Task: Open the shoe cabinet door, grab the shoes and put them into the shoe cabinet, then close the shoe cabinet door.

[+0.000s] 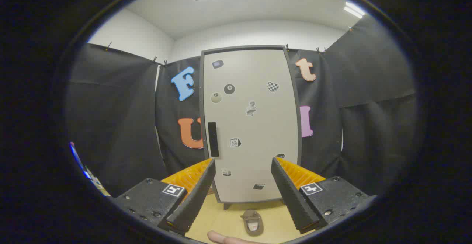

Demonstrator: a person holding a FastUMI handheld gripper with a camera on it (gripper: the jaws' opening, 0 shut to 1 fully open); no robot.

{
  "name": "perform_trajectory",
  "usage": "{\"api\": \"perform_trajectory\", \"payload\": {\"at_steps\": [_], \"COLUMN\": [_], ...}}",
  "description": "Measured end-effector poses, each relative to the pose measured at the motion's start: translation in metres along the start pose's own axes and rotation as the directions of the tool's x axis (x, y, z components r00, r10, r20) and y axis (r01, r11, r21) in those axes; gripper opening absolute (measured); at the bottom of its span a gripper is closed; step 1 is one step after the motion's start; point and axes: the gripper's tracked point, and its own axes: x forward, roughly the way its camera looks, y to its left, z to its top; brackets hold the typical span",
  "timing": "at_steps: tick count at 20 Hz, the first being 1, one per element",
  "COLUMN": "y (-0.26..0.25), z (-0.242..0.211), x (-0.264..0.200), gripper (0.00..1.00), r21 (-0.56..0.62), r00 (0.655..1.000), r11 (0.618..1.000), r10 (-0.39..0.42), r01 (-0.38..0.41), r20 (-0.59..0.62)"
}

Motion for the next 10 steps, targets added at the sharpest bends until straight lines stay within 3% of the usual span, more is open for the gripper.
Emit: {"api": "perform_trajectory", "payload": {"at_steps": [10], "y": [0.0063], "z": [-0.001], "x": [0.0042], "gripper": [0.99], "r21": [-0.053], "r00": [1.0], "r11": [0.998], "r10": [-0.018], "r01": [0.019], "r20": [0.019]}}
